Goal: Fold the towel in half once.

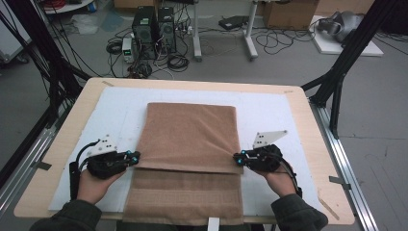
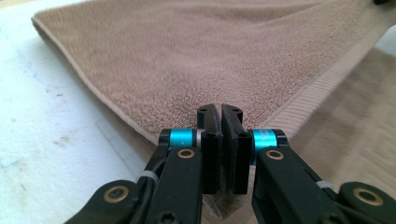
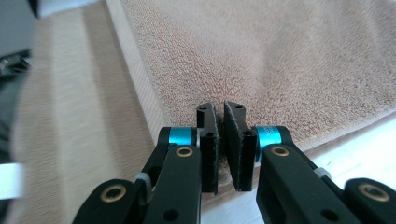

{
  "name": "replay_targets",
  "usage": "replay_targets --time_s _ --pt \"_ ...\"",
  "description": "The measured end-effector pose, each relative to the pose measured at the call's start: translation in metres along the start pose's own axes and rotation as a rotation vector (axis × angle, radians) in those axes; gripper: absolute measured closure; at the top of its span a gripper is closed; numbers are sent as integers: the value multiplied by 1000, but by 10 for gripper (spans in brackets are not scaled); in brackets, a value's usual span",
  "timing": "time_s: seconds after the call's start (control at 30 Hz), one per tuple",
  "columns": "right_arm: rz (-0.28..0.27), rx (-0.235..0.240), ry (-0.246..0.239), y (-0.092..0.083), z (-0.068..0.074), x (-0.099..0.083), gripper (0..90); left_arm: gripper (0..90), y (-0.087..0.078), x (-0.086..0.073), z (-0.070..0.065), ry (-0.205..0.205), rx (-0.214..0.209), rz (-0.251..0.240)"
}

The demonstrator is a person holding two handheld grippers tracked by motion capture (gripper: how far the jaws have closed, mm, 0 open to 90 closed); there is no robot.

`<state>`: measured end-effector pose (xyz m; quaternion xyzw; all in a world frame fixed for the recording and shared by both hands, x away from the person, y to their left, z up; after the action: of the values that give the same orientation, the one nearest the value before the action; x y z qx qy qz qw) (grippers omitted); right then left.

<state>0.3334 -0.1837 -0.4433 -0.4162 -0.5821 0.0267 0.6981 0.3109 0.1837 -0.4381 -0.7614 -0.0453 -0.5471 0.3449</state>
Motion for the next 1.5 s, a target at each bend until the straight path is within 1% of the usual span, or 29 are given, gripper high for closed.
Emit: replay_targets --time_s 0.13,0.2,0.27,0.3,0.33,0.37,0.43,0.5,0.57,0.6,0.67,0.7,0.73,0.77,0.8,0.87,0.9,0.97,1.0,1.07,1.17,1.2,1.27,1.3,1.37,1.4,1.43,1.47,1.5 --pt "-24 30 -46 -20 19 0 848 863 -18 -3 -29 45 -10 0" --pt "-33 96 -72 -35 36 1 860 864 -31 -8 -46 46 -32 -1" --pt "-23 172 -114 -47 55 -1 850 854 -40 -19 -63 41 -68 27" --pt "-22 185 -120 -51 60 -3 795 811 -42 -25 -67 40 -68 43" --pt "-24 183 -115 -52 61 -4 712 704 -43 -31 -70 29 -77 58" --pt "-18 194 -97 -52 59 -6 682 641 -42 -34 -69 28 -81 67" --pt "-4 160 -86 -45 50 -8 638 630 -38 -36 -61 35 -61 67" --pt "-1 152 -54 -33 40 -9 605 600 -30 -33 -51 44 -46 56" --pt "13 94 -31 -18 25 -10 566 567 -20 -28 -39 55 -29 43" --pt "21 84 -17 -11 19 -10 557 544 -14 -24 -32 51 -22 41" --pt "38 21 -3 3 2 -7 533 532 -2 -16 -17 38 -10 30" --pt "37 12 8 9 -6 -4 530 533 4 -13 -8 32 0 38" --pt "42 -15 10 14 -15 -1 528 534 11 -8 1 -8 -8 23" --pt "46 -28 28 20 -23 3 545 545 16 -4 10 -21 -3 26" --pt "54 -28 34 26 -30 5 547 579 21 0 20 -20 25 26" --pt "84 -97 22 38 -49 9 543 586 31 8 39 -2 87 37" --pt "85 -106 33 43 -58 11 528 577 37 10 48 1 115 55" --pt "93 -149 45 54 -73 14 475 561 49 13 63 1 132 68" --pt "95 -167 43 59 -80 15 467 557 55 13 72 -13 159 56" --pt "89 -208 55 67 -96 16 452 524 65 11 91 -59 194 79" --pt "104 -232 100 78 -115 13 440 520 75 15 109 -91 241 56" --pt "116 -232 115 83 -119 12 436 537 77 15 114 -119 249 66" --pt "141 -231 131 91 -125 8 413 528 84 11 125 -187 250 99" --pt "150 -226 142 95 -126 7 412 518 87 10 128 -208 250 96" --pt "154 -216 158 103 -127 4 424 542 95 8 128 -218 229 96" --pt "143 -210 178 103 -127 5 471 566 97 8 127 -196 239 97" --pt "135 -205 195 103 -128 5 554 636 98 8 126 -201 206 86" --pt "129 -165 217 102 -127 5 775 759 100 9 124 -213 187 78" --pt "125 -118 216 102 -123 7 796 802 100 10 124 -207 198 82"
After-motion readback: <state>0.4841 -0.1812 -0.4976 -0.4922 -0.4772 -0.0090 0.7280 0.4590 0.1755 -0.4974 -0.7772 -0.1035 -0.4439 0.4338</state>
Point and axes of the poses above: each handheld gripper's, and its own axes: y roughly forward along the jaws, x roughly out of its top, z roughly to its left, the point moved 8 cm from there along y, roughly forward along the jaws, and after that the axes turned 10 degrees about -x, right-handed, at the moved point
